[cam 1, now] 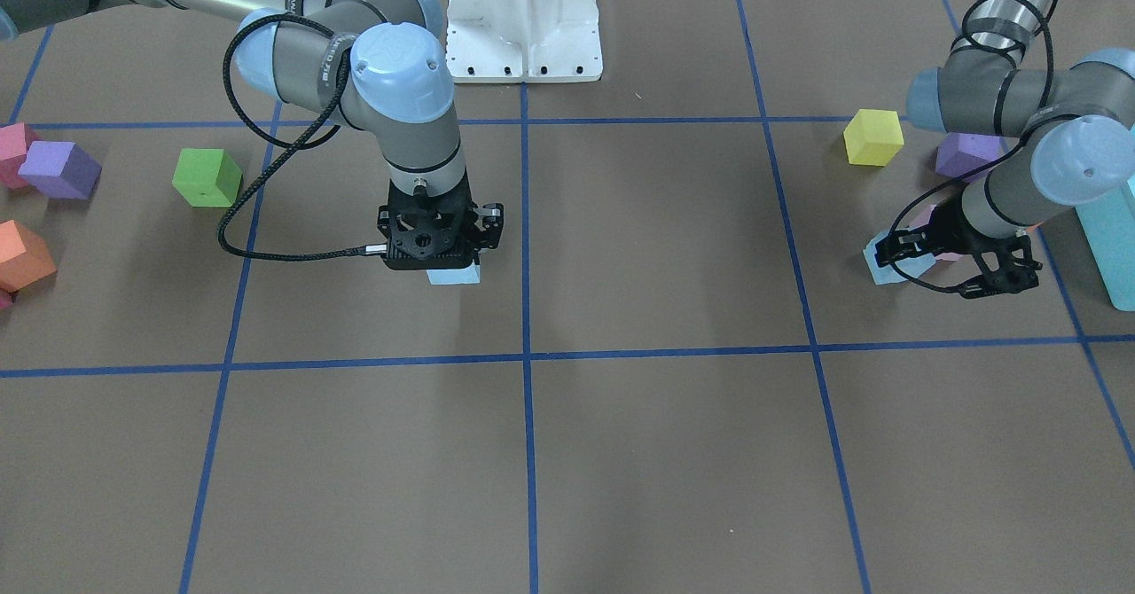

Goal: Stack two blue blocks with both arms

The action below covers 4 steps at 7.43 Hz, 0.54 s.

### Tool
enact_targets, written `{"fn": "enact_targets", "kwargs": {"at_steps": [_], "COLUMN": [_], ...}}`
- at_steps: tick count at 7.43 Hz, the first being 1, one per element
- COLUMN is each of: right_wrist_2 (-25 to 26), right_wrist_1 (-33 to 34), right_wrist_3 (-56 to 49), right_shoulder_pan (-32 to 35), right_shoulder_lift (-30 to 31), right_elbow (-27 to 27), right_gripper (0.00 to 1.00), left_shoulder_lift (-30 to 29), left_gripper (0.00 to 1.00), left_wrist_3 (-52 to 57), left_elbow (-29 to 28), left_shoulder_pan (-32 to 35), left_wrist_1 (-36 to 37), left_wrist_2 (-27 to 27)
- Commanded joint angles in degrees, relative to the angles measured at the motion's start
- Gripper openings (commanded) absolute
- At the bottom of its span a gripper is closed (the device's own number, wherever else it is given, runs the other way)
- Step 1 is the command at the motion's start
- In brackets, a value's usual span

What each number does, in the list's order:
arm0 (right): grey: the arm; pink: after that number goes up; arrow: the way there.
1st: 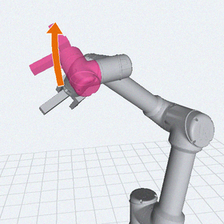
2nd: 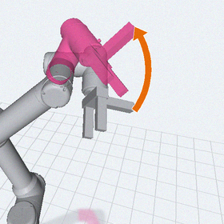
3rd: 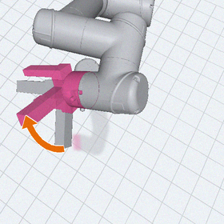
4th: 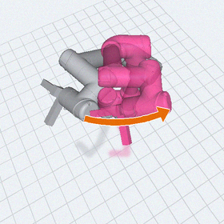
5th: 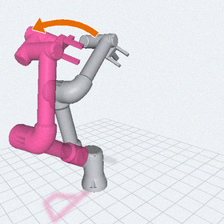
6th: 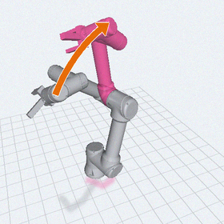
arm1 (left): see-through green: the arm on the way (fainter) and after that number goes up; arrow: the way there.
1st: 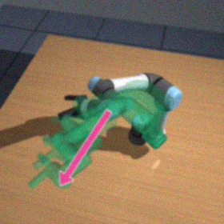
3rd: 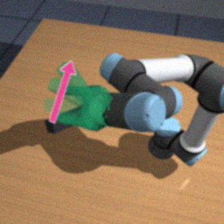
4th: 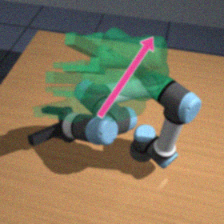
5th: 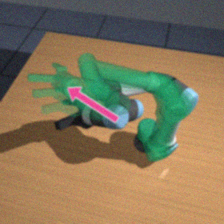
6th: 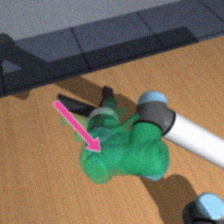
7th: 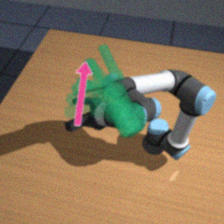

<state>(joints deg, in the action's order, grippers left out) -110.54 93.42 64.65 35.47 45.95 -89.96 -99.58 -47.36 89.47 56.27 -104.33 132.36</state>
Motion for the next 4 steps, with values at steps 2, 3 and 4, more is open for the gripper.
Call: {"fn": "enact_targets", "kwargs": {"at_steps": [2,3,4], "right_wrist_2": [1.81,1.90,1.82], "right_wrist_1": [-0.25,-1.65,-4.71], "right_wrist_3": [2.23,2.50,2.41], "right_shoulder_pan": [-3.03,-3.56,-3.74], "right_shoulder_lift": [-5.67,-6.82,-6.92], "right_elbow": [6.96,9.78,12.50], "right_gripper": [0.61,0.61,0.61], "left_shoulder_lift": [-0.96,-1.66,-4.02], "left_gripper": [0.60,0.60,0.60], "left_wrist_3": [-0.53,-0.54,-0.36], "left_elbow": [1.75,3.42,6.83], "left_shoulder_pan": [-0.02,0.33,0.94], "left_wrist_1": [0.87,3.31,9.87], "left_wrist_2": [0.52,0.53,0.53]}}
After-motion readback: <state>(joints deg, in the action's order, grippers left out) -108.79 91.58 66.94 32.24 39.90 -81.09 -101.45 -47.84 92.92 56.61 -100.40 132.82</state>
